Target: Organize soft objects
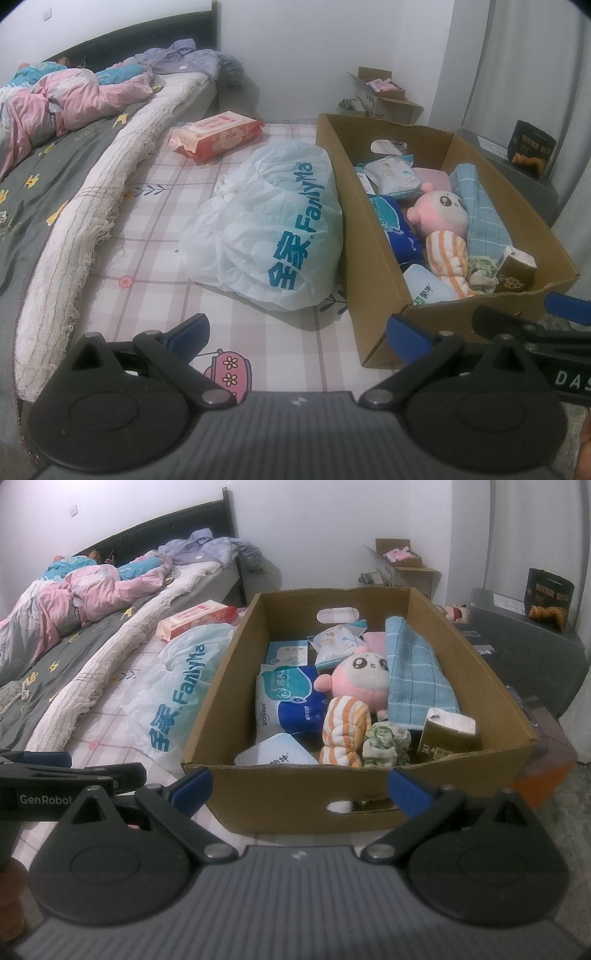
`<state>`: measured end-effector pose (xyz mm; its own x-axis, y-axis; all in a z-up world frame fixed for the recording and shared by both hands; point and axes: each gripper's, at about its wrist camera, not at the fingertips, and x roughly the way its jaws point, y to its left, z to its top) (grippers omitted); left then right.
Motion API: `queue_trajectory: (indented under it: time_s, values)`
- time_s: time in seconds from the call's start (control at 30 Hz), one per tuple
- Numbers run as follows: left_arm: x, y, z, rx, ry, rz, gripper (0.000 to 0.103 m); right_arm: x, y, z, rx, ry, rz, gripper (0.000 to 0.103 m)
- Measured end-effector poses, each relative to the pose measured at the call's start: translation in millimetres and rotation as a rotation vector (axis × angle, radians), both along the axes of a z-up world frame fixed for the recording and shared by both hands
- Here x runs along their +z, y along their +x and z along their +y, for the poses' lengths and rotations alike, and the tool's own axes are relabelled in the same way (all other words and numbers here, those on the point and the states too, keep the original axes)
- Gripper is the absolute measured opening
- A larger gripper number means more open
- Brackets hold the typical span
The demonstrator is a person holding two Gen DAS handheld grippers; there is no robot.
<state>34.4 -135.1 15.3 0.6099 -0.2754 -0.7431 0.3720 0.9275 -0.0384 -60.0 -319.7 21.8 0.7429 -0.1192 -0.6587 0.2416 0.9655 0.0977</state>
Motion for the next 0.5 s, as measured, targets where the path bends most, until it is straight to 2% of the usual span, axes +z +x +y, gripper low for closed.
queue_trajectory:
  time_s: [0.5]
  values:
    - [1.1,-0.5,0.1,-0.001,-0.001,0.000,0.102,0.5,0.1,0.4,0.001,0.000,-0.001,0.102]
